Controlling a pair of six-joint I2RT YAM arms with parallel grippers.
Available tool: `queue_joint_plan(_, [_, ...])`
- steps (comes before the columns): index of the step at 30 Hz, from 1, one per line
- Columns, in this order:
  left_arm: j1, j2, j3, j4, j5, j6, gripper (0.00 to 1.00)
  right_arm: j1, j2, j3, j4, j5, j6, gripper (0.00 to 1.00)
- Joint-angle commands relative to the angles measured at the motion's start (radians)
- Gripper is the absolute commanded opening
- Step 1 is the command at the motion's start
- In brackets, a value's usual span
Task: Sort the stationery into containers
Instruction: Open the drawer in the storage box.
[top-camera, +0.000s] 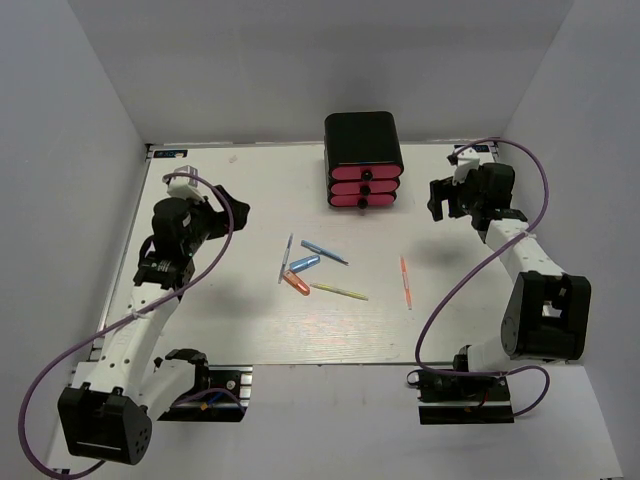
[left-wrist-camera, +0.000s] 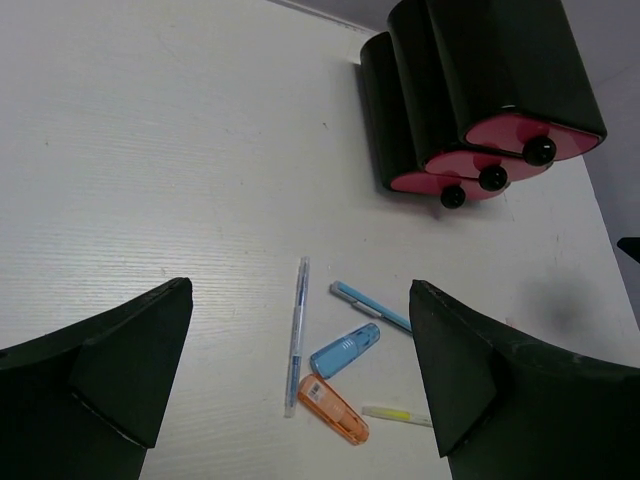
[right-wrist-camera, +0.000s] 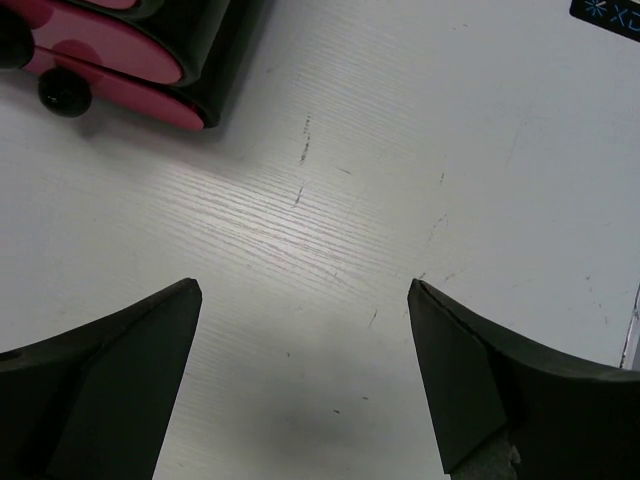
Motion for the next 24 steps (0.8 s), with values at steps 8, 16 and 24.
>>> queue_joint_plan(8, [-0.002,0.001,0.004,0.033,0.085,-0.006,0.99,0.002,0.041,0.132,-0.064,-0.165,-0.071,0.9])
queue_joint_plan(16, [-0.002,0.001,-0.04,0.053,0.103,-0.041,0.99,0.008,-0.023,0.078,0.169,-0.214,-0.023,0.88])
queue_joint_plan(24, [-0.002,0.062,-0.059,0.083,0.148,-0.064,0.61,0.031,0.219,0.328,-0.231,-0.51,0.139,0.26])
